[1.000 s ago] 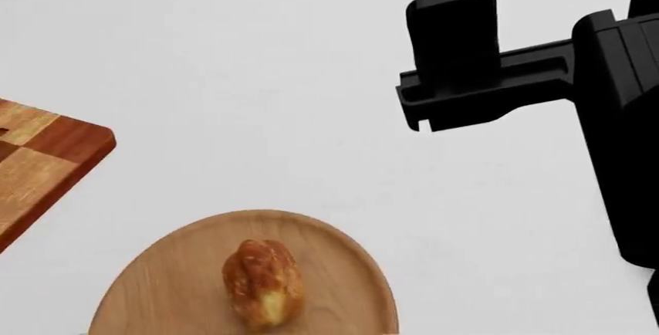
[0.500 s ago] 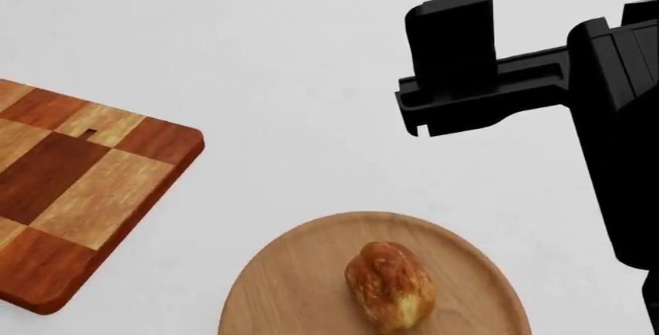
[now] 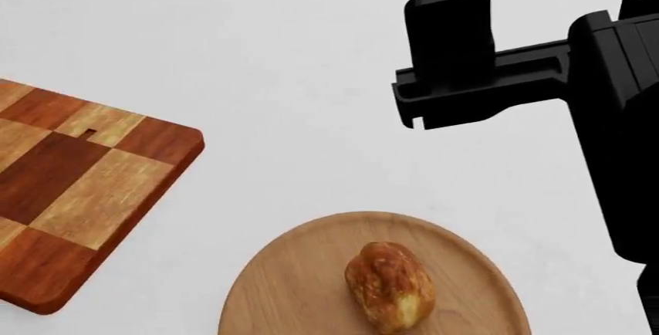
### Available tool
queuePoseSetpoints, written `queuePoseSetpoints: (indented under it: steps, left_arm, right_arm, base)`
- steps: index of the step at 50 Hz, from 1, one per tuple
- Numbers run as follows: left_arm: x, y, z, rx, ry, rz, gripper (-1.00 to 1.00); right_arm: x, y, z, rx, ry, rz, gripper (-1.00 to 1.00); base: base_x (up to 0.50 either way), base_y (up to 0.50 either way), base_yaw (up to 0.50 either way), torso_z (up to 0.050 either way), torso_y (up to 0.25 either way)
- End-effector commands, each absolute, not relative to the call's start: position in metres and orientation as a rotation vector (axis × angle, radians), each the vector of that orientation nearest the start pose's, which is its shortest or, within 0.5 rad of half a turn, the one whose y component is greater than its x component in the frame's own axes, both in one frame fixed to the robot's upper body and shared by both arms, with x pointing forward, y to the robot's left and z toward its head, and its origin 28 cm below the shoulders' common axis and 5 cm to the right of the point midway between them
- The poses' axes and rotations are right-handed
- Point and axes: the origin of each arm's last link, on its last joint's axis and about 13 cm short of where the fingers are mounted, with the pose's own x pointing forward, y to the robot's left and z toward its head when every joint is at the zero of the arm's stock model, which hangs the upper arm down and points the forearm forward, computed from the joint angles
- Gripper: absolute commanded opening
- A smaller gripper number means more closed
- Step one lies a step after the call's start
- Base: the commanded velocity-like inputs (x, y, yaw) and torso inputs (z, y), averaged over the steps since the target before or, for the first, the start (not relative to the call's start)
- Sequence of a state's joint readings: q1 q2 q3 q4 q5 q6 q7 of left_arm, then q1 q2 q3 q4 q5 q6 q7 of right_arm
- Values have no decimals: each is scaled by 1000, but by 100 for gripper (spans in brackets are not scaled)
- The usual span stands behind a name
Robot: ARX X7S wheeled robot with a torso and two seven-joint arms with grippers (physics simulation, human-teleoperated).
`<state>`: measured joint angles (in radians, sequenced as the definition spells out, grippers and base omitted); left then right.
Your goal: Place all breads on the cutting board.
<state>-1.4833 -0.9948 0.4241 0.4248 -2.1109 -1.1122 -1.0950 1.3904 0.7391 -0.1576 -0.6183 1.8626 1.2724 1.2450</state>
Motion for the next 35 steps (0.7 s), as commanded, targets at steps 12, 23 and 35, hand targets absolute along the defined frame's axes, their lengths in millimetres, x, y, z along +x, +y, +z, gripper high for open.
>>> queuePoseSetpoints:
  steps: [12,23,35]
  left_arm:
    - [219,299,389,141,353,-127,-100]
    - [229,310,406,176,478,-140,-100]
    - [256,325,412,169,524,-92,-100]
  right_arm:
    - [183,-127,351,-186,-317,85,100]
    - [185,-124,351,-185,-315,93,100]
    - [186,-125,352,-185,-311,92,100]
  base:
    - [0,0,0,0,0]
    - [0,0,0,0,1]
    - [0,0,0,0,0]
